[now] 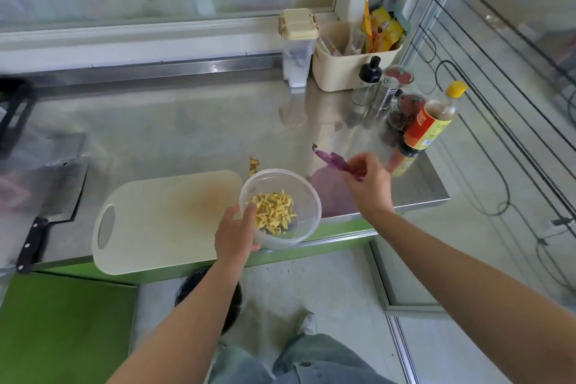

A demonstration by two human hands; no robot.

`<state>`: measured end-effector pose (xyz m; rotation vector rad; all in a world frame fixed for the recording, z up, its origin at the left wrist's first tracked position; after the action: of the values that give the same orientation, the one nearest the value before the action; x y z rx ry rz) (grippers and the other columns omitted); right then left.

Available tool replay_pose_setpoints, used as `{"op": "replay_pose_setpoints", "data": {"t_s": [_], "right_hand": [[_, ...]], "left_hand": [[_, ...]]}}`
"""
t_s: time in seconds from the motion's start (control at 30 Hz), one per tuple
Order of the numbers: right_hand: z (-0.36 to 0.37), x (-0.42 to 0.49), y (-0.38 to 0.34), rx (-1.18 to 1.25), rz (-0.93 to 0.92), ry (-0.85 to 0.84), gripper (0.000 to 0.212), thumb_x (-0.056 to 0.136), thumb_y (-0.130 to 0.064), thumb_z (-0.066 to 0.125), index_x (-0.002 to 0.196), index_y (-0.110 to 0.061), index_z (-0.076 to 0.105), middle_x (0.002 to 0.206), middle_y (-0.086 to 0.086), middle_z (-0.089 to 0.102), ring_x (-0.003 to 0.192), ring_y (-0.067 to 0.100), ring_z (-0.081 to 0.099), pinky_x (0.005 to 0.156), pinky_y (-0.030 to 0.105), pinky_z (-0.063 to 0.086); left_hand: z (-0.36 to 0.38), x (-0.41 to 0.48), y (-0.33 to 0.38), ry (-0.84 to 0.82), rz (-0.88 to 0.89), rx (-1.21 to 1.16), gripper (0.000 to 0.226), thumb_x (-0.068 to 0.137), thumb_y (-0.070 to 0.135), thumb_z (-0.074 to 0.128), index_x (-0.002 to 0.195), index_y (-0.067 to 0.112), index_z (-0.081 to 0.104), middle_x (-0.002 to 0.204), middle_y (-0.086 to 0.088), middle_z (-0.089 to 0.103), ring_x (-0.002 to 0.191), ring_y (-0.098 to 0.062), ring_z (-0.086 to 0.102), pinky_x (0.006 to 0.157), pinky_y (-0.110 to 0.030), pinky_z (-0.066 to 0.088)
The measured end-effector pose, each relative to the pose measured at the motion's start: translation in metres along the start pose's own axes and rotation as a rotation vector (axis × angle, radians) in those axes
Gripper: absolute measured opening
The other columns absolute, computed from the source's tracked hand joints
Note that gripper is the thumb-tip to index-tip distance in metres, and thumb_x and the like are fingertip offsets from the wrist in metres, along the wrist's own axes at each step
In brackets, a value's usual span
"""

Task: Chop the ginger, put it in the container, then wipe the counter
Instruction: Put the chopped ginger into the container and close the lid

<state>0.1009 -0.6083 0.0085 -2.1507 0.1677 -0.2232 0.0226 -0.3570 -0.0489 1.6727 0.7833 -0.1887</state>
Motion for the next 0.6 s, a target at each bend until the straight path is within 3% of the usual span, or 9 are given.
{"op": "replay_pose_setpoints", "data": {"t_s": [0.07, 0.13, 0.2, 0.33, 0.47, 0.6], "right_hand": [[-0.013, 0.01, -0.009, 0.112, 0.066, 0.057, 0.03, 0.088, -0.003, 0.057, 0.116, -0.014, 0.058, 0.097, -0.004, 0.062, 0.089, 0.012, 0.059, 0.084, 0.025, 0.05], [-0.029, 0.019, -0.016, 0.234, 0.115, 0.129, 0.029, 0.093, -0.007, 0.049, 0.118, -0.022, 0.056, 0.105, -0.005, 0.061, 0.094, 0.015, 0.062, 0.081, 0.03, 0.053], [-0.042, 0.024, -0.017, 0.402, 0.196, 0.179, 0.025, 0.097, -0.01, 0.045, 0.115, -0.025, 0.054, 0.107, -0.006, 0.06, 0.087, 0.014, 0.066, 0.072, 0.029, 0.057], [-0.054, 0.037, 0.002, 0.806, 0.38, 0.285, 0.026, 0.097, -0.005, 0.044, 0.117, -0.014, 0.058, 0.1, 0.005, 0.059, 0.075, 0.01, 0.058, 0.075, 0.026, 0.057], [-0.033, 0.032, 0.026, 0.966, 0.653, 0.13, 0.022, 0.096, 0.004, 0.042, 0.1, -0.005, 0.062, 0.08, 0.008, 0.057, 0.059, 0.012, 0.059, 0.057, 0.023, 0.057], [-0.001, 0.012, 0.046, 0.893, 0.781, -0.014, 0.023, 0.096, 0.007, 0.042, 0.111, 0.002, 0.059, 0.081, 0.011, 0.06, 0.052, 0.011, 0.062, 0.048, 0.021, 0.054]], "left_hand": [[0.009, -0.001, 0.002, -0.039, -0.016, -0.027, 0.045, 0.091, 0.044, 0.057, 0.128, 0.021, 0.047, 0.113, -0.007, 0.057, 0.093, -0.025, 0.063, 0.07, -0.046, 0.06], [0.017, -0.001, 0.003, -0.081, -0.024, -0.033, 0.046, 0.091, 0.044, 0.057, 0.129, 0.02, 0.046, 0.119, -0.008, 0.053, 0.104, -0.029, 0.059, 0.068, -0.045, 0.06], [0.024, -0.001, 0.004, -0.118, -0.025, -0.041, 0.042, 0.093, 0.044, 0.055, 0.127, 0.02, 0.046, 0.119, -0.009, 0.051, 0.107, -0.03, 0.057, 0.068, -0.044, 0.06], [0.035, -0.001, 0.005, -0.154, -0.044, -0.054, 0.04, 0.096, 0.042, 0.05, 0.128, 0.017, 0.045, 0.117, -0.007, 0.05, 0.109, -0.029, 0.056, 0.071, -0.042, 0.06], [0.043, -0.002, 0.004, -0.208, -0.049, -0.056, 0.042, 0.096, 0.044, 0.047, 0.129, 0.017, 0.045, 0.12, -0.008, 0.049, 0.112, -0.029, 0.055, 0.066, -0.035, 0.06], [0.053, -0.003, 0.004, -0.245, -0.169, -0.133, 0.042, 0.098, 0.05, 0.039, 0.128, 0.021, 0.042, 0.13, -0.01, 0.047, 0.115, -0.03, 0.053, 0.072, -0.039, 0.059]]}}
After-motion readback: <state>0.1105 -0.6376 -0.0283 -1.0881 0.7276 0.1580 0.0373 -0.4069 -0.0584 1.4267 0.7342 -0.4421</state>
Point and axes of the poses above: each hand's wrist, its own x-axis towards the middle knuckle, its own z-axis out of the palm, y = z × x, the point moved 3 cm from there along x, towards the middle knuckle
